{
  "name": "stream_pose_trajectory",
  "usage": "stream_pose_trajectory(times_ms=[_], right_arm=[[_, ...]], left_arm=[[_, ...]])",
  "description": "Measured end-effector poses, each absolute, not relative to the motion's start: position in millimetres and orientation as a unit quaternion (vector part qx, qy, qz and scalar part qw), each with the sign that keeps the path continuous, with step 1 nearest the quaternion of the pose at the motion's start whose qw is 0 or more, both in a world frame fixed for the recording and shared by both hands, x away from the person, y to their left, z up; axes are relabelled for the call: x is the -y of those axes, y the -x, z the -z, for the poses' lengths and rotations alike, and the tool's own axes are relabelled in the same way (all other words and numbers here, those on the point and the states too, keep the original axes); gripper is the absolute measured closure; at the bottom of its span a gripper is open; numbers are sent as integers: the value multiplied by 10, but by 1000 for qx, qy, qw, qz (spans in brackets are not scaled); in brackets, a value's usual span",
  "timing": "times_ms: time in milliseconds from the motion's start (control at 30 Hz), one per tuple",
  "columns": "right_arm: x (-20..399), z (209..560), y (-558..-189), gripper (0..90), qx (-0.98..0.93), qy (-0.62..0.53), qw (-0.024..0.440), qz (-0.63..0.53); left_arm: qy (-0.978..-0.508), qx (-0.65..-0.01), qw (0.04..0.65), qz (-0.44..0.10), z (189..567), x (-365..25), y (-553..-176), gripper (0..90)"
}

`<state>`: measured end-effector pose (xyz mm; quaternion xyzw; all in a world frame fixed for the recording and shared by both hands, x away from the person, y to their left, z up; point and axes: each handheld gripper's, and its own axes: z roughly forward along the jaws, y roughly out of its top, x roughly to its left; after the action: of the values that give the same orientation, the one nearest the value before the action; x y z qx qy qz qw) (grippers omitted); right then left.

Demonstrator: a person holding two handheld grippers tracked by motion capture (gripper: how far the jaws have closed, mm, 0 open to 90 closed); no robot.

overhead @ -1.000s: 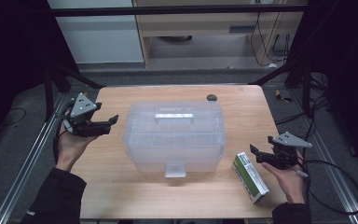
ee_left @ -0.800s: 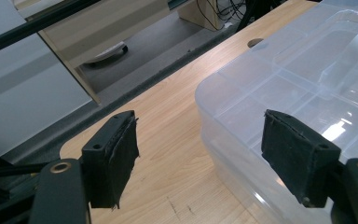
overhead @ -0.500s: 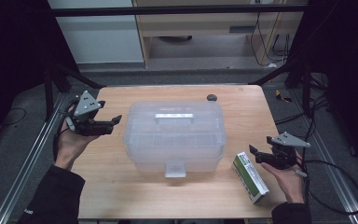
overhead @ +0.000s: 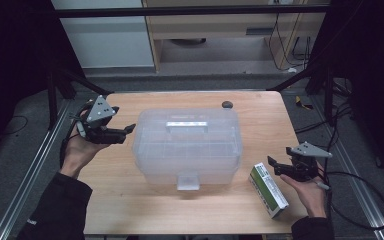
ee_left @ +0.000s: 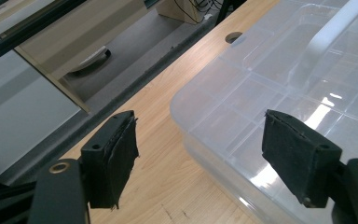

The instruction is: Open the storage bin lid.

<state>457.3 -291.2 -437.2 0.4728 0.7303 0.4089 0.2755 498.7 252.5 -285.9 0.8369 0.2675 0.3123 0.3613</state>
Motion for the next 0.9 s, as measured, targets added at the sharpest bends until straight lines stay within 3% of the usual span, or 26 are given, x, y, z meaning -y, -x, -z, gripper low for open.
stream_pose_trajectory(times_ms=[900], right_arm=[[2894,4410,-4591,265,-738,-468,268,-406]], left_arm=[[-879,-189,321,-296,2746,-2152,-4973,272]])
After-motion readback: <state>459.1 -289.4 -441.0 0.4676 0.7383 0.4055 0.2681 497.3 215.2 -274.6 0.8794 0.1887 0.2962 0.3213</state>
